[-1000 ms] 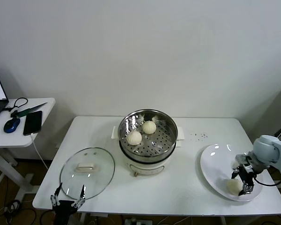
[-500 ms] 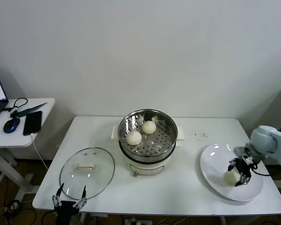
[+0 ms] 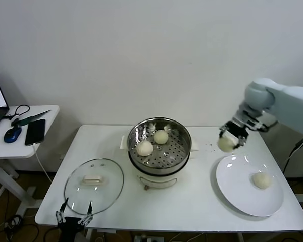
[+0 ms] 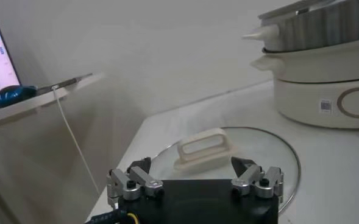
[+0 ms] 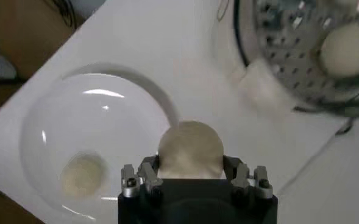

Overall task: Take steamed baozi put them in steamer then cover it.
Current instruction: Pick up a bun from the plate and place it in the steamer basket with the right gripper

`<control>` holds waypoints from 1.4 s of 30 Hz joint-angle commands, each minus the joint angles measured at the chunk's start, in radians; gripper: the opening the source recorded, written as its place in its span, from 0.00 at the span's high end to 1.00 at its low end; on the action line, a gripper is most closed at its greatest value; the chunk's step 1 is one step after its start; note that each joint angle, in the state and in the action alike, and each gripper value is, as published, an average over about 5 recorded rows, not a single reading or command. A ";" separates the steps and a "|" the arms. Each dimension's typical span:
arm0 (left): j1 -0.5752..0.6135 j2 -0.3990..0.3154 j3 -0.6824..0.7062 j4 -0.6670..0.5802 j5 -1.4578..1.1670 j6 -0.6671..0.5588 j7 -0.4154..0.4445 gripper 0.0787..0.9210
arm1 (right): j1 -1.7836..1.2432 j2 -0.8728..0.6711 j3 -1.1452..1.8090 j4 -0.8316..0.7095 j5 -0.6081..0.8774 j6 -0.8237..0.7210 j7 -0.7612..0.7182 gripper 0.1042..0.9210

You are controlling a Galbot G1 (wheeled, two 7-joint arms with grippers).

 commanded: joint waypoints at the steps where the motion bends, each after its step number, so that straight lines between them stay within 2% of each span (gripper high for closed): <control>1: 0.001 0.000 0.002 0.001 -0.004 -0.001 0.001 0.12 | 0.106 0.268 0.010 0.002 -0.039 0.179 -0.019 0.30; 8: 0.001 0.002 -0.005 -0.003 -0.010 -0.001 0.001 0.12 | -0.019 0.431 0.064 -0.024 -0.101 0.199 -0.012 0.30; 15: -0.001 0.001 -0.010 -0.005 -0.015 0.001 0.001 0.12 | -0.128 0.520 0.072 -0.071 -0.178 0.233 0.002 0.30; 37: -0.008 0.005 -0.014 0.011 -0.017 0.003 0.002 0.12 | -0.236 0.538 0.045 -0.080 -0.203 0.242 0.022 0.28; 42: -0.005 0.011 -0.014 0.006 -0.016 0.006 0.008 0.12 | -0.239 0.531 0.057 -0.078 -0.238 0.232 0.028 0.19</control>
